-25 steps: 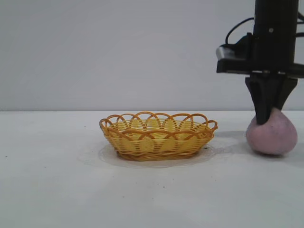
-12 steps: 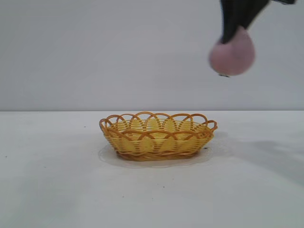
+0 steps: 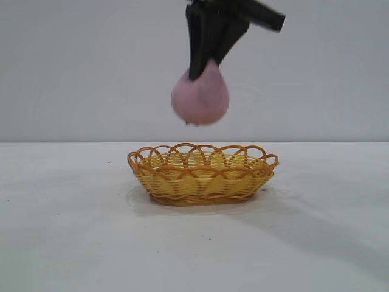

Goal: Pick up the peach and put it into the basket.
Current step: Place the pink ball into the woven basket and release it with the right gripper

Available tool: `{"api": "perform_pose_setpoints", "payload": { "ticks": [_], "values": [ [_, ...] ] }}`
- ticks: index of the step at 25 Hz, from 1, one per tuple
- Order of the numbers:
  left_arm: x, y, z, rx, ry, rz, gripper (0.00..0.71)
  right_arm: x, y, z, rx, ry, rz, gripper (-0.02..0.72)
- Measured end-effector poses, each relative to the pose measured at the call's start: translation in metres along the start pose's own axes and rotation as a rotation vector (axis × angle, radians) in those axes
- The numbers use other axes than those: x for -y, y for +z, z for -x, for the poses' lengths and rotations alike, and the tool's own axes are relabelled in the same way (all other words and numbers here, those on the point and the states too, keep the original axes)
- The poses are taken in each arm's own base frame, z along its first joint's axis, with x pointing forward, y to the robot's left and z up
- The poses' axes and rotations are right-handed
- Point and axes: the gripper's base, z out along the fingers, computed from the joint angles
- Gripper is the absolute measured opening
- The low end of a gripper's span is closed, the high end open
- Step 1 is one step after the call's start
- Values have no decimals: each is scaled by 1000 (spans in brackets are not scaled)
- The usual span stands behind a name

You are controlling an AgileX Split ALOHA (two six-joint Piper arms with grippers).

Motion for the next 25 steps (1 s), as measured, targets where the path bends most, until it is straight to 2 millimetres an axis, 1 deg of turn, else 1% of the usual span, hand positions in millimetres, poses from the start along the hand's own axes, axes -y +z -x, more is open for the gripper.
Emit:
{"api": "perform_pose_setpoints", "payload": {
  "ticks": [2,3,6,12,15,17,18,20,22,25],
  "values": [
    [0,0,0,0,0,0,497,3,14,1,-19,3,-6,57],
    [0,0,0,0,0,0,497,3,18,2,-20,5,-7,111],
    [0,0,0,0,0,0,497,5,30,3,-29,9,-10,218],
    [0,0,0,0,0,0,497,6,33,3,-29,10,-11,396],
    [0,0,0,0,0,0,497,7,33,3,-29,-1,-26,392],
    [0,0,0,0,0,0,497,9,29,3,-28,-18,-48,392],
    [0,0,0,0,0,0,497,10,25,3,-22,-26,-65,418],
    [0,0,0,0,0,0,497,12,15,3,-5,-44,-93,418],
    [0,0,0,0,0,0,497,18,2,3,13,-36,-106,418],
    [0,0,0,0,0,0,497,42,-16,3,37,23,-122,418]
  ]
}}
